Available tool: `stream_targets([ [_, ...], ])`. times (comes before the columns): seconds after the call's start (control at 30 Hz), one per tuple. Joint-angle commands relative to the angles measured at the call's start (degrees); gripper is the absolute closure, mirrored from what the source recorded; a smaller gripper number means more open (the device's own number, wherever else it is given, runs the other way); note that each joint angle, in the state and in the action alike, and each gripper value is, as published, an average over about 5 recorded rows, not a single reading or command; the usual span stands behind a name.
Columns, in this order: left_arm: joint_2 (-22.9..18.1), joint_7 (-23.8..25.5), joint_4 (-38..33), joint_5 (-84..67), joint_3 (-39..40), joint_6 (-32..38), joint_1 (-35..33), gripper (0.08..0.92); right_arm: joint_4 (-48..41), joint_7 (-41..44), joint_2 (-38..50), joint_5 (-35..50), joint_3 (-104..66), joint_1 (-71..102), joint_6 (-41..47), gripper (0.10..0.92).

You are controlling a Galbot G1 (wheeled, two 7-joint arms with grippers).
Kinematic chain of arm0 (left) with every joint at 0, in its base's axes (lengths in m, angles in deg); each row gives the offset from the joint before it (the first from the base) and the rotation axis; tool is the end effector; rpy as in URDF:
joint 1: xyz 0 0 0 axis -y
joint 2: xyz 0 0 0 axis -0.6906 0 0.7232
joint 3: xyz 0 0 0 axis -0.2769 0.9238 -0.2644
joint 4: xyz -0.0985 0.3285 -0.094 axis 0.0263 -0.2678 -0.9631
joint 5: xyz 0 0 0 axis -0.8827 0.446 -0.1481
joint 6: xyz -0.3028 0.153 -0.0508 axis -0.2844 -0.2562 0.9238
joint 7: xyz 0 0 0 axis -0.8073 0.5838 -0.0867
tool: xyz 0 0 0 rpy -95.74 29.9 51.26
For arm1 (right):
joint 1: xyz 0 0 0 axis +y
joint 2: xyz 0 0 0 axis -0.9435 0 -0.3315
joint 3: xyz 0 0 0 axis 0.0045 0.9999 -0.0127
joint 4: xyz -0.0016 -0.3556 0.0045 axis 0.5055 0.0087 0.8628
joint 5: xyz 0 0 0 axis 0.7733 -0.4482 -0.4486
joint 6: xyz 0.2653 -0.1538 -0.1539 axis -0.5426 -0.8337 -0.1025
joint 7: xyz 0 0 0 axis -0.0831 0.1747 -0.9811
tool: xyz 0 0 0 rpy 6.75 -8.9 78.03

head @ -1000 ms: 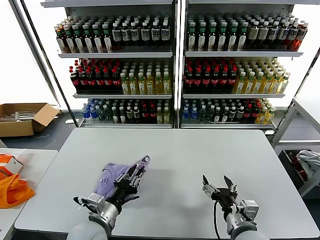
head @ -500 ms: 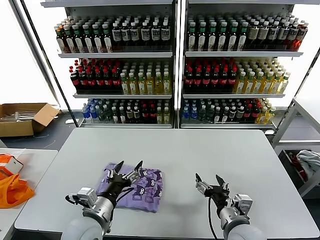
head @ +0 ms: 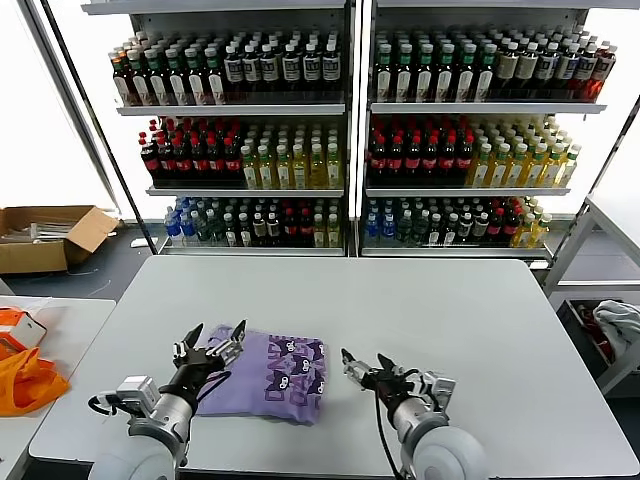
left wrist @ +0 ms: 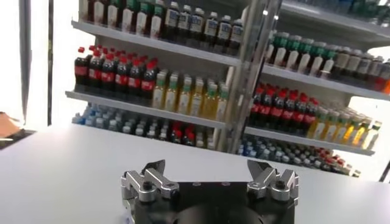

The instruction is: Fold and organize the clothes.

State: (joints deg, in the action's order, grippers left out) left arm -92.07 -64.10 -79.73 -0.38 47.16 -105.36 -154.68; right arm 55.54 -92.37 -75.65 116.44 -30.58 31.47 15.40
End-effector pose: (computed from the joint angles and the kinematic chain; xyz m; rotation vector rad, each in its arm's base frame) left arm 0.2070 0.0473 -0.2385 -0.1539 -2.8499 0.2915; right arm 0.2326 0.0459 -0.2604 0.3592 -2.5034 -0.5586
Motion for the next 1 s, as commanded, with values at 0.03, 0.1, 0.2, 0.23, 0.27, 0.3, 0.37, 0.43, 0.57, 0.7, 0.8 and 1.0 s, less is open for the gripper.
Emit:
stream_targets([
  [0.03,1.8,-0.2,0.1,3.0,-5.1,0.4,-2.4,0.177,-7.6,-5.6,-0.9,2.6,10.9,-5.9,0.6,0.203],
  [0.1,1.8,-0.1,0.1,3.1,-5.3,0.5,-2.7,0.177,-8.8,-5.8,-1.0,2.3,11.5,-6.5,0.6,0.203],
  [0.2,1.5,0.2,0.2,3.2,-5.2,0.5,-3.3,0.177,-9.9,-5.9,-1.2,2.0,12.2,-7.2,0.6,0.203],
  [0.23,1.3,0.3,0.3,3.4,-5.1,0.5,-3.4,0.177,-10.1,-5.8,-1.2,1.8,12.4,-7.4,0.6,0.204],
  [0.27,1.2,0.3,0.4,3.5,-4.9,0.5,-3.5,0.177,-10.3,-5.8,-1.3,1.6,12.7,-7.5,0.6,0.209],
  [0.3,1.2,0.4,0.5,3.6,-4.8,0.5,-3.5,0.177,-10.6,-5.8,-1.4,1.5,13.0,-7.6,0.6,0.214],
  [0.37,1.1,0.4,0.8,3.8,-4.7,0.5,-3.3,0.177,-11.0,-5.7,-1.6,1.1,13.5,-7.8,0.6,0.229],
  [0.43,1.1,0.4,1.0,3.8,-4.5,0.5,-3.1,0.177,-11.3,-5.6,-1.7,0.7,13.8,-7.8,0.6,0.239],
  [0.57,1.0,0.3,1.5,3.9,-4.2,0.4,-2.8,0.177,-11.5,-5.3,-1.9,-0.3,14.2,-7.7,0.6,0.248],
  [0.7,0.6,0.3,1.7,4.0,-4.1,0.4,-2.8,0.177,-11.4,-4.8,-1.8,-2.1,14.7,-7.7,0.6,0.293],
  [0.8,0.3,0.4,1.8,3.9,-4.0,0.4,-3.0,0.177,-11.1,-4.4,-1.6,-3.4,14.9,-7.7,0.6,0.377],
  [1.0,-0.2,0.5,1.8,3.9,-3.8,0.4,-3.3,0.177,-11.1,-3.9,-1.9,-5.9,14.9,-7.4,0.6,0.550],
])
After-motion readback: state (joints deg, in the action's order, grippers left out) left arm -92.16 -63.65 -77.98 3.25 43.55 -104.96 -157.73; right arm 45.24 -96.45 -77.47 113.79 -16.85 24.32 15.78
